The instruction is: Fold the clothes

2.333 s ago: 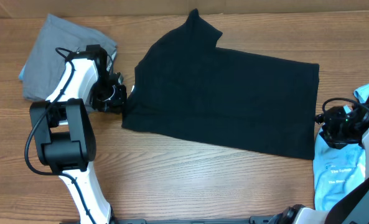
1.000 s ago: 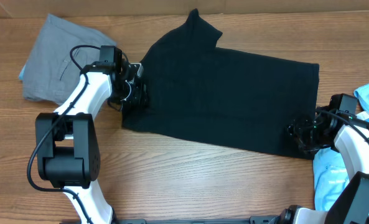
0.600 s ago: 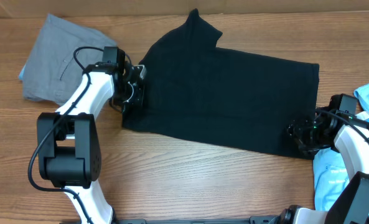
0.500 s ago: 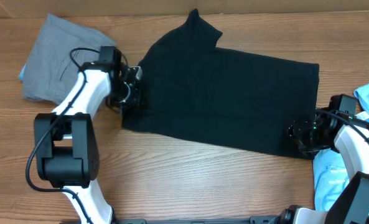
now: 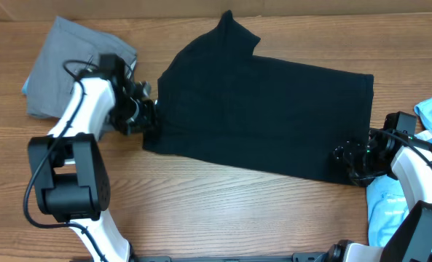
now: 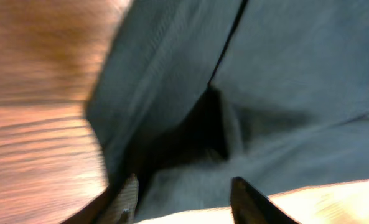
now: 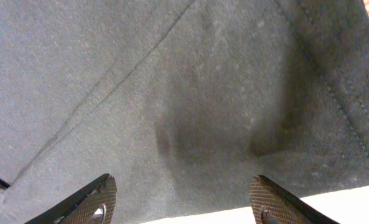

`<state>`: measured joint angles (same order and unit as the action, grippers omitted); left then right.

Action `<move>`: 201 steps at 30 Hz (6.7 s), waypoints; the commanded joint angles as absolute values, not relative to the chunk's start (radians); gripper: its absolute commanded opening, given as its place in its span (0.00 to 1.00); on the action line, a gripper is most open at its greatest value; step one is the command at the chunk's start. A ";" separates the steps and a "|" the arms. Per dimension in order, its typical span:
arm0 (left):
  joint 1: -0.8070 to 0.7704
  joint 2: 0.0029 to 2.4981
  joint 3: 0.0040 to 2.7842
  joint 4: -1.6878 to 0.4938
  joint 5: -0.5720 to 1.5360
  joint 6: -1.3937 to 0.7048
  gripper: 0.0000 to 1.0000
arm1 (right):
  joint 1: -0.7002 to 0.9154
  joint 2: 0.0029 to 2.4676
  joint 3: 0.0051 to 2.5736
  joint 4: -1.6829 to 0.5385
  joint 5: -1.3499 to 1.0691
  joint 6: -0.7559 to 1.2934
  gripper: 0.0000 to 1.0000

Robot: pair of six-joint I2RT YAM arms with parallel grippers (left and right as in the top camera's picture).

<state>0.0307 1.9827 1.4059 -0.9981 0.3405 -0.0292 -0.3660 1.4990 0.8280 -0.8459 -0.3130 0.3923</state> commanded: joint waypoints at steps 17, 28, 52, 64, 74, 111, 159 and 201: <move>0.090 1.963 1.148 -0.957 0.001 -0.258 0.04 | -0.367 1.502 0.824 -0.919 -0.307 0.401 0.72; 0.177 1.884 1.148 -1.129 -0.041 -0.220 0.04 | -0.366 1.502 0.816 -1.011 -0.231 0.429 0.67; 0.176 1.638 1.225 -1.216 0.161 -0.146 0.33 | -0.401 1.332 0.809 -1.161 -0.111 0.599 0.04; 0.076 1.588 1.450 -1.058 0.373 0.024 0.49 | -0.401 1.229 0.986 -0.975 -0.519 0.363 0.62; -0.090 1.865 1.736 -0.880 0.244 0.069 0.52 | -0.399 1.233 1.069 -0.889 -0.545 0.359 0.72; -0.115 2.626 2.170 -0.319 0.434 -0.101 0.04 | -0.399 1.271 1.047 -0.948 -0.446 0.284 0.73; -0.183 2.273 2.294 -1.482 0.171 0.019 0.04 | -0.256 2.093 1.076 0.100 -0.413 0.443 0.27; -0.184 2.191 1.973 -1.690 0.189 0.030 0.04 | -0.427 1.509 1.080 -1.092 -0.241 0.366 0.04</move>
<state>-0.1791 2.2726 2.0418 -1.6844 0.1902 0.0261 -0.4240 1.5307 1.0767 -1.0737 -0.3374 0.3950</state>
